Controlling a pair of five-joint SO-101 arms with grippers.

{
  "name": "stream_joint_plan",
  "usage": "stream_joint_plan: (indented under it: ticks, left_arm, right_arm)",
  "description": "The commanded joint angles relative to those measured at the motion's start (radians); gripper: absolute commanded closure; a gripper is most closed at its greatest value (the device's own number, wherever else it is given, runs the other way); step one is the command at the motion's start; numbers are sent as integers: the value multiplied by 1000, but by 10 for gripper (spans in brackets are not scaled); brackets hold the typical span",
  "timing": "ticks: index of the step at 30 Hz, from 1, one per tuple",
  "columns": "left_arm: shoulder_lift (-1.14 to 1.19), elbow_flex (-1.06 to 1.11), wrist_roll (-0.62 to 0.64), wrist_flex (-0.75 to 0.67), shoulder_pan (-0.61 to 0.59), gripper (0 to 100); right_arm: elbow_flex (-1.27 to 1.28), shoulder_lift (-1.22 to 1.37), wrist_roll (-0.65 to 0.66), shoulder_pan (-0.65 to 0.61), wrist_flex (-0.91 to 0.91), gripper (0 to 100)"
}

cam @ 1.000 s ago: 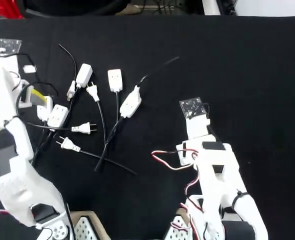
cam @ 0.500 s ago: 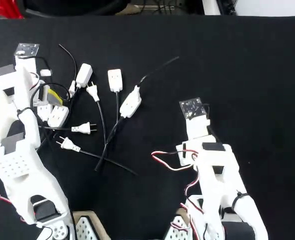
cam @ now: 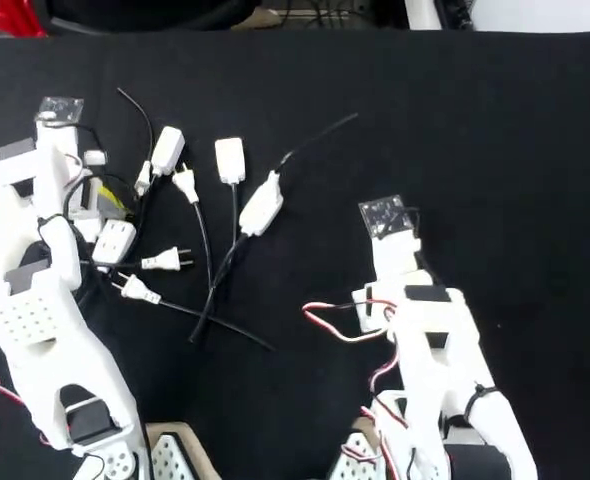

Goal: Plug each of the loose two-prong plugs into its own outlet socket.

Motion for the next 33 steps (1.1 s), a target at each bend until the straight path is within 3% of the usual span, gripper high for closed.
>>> stream_joint_plan:
  ticks: [1,9,14,18,26,33]
  left_arm:
    - [26,-8,-9,-3,18,705]
    - [21,-30,-5,48,15,877]
    - [-80,-143,-3,199,13,973]
    - [-209,-248,-12,353,13,959]
    - [-414,-386,-295,641,21,956]
    - [-626,-384,-548,637,-70,955]
  right_arm:
    - [7,-10,12,-9,-17,825]
    - [13,-12,12,-8,-37,825]
    - [13,-12,12,-8,-37,825]
    - [13,-12,12,-8,-37,825]
    - [16,-15,12,-8,-35,825]
    - [15,-15,12,-8,-35,825]
